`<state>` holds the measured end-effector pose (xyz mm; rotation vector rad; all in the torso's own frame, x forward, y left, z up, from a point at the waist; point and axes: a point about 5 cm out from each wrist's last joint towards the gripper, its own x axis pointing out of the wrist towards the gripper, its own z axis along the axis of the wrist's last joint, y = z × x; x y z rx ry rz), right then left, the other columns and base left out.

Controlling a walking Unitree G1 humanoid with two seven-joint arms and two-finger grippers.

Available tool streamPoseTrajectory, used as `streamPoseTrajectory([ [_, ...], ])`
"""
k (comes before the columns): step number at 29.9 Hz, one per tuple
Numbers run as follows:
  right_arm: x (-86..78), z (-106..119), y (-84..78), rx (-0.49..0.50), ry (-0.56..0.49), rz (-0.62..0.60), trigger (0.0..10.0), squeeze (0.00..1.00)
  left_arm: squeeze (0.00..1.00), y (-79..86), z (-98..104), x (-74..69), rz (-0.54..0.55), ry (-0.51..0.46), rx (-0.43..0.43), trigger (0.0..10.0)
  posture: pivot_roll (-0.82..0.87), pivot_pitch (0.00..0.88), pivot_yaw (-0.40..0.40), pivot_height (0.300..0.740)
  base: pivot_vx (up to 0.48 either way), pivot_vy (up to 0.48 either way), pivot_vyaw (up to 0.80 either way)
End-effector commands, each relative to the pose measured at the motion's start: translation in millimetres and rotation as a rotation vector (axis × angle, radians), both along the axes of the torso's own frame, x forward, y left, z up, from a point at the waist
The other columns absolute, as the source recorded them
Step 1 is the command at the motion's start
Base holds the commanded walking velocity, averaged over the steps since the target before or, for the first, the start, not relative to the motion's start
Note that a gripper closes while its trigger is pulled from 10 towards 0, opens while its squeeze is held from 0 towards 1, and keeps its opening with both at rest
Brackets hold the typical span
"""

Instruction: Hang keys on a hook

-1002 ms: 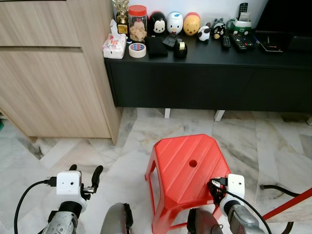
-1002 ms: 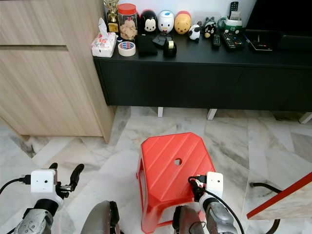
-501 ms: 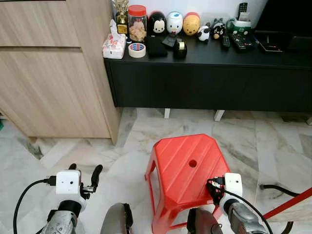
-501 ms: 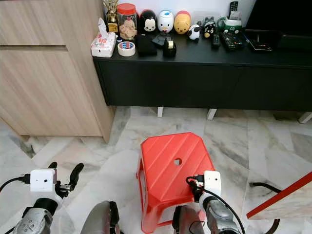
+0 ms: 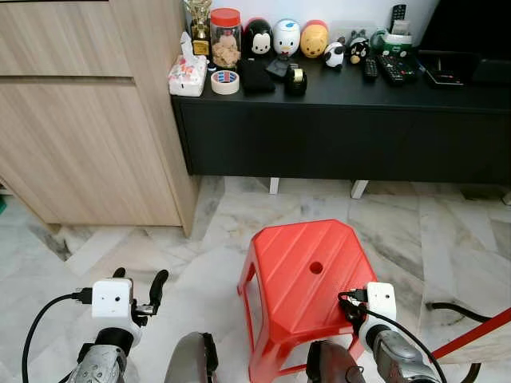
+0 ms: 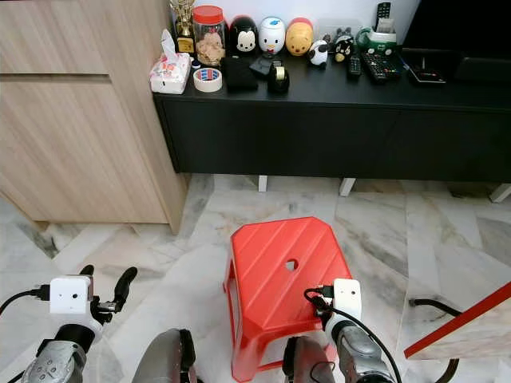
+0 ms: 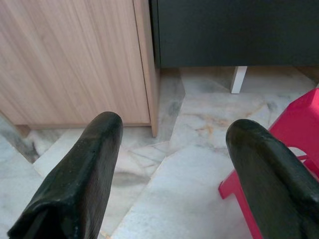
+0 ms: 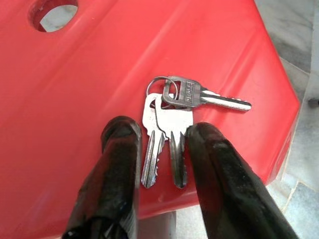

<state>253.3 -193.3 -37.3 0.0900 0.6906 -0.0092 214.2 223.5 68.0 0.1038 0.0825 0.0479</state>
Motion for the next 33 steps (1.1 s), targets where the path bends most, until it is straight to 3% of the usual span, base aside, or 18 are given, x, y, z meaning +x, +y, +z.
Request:
streamPoseTrajectory([
  [1,-8.5,-6.9,-3.6,-0.009,0.053,-0.005,0.0,0.0,0.0,-1.0,-2.1,-1.5,-0.013,0.019,0.024,10.0,0.1,0.11,-0.028,0.608,0.0,0.0,0.0],
  [14,-8.4,-6.8,-4.3,-0.016,0.057,0.005,0.0,0.0,0.0,-1.7,-2.7,-0.4,-0.012,0.016,0.022,10.0,0.1,0.093,-0.032,0.608,0.0,0.0,0.0],
  [33,-2.4,6.9,-7.4,0.045,-0.193,-0.17,0.0,0.0,0.0,-4.3,-7.7,0.6,-0.004,0.02,0.019,10.0,0.08,0.08,-0.047,0.608,0.0,0.0,0.0],
])
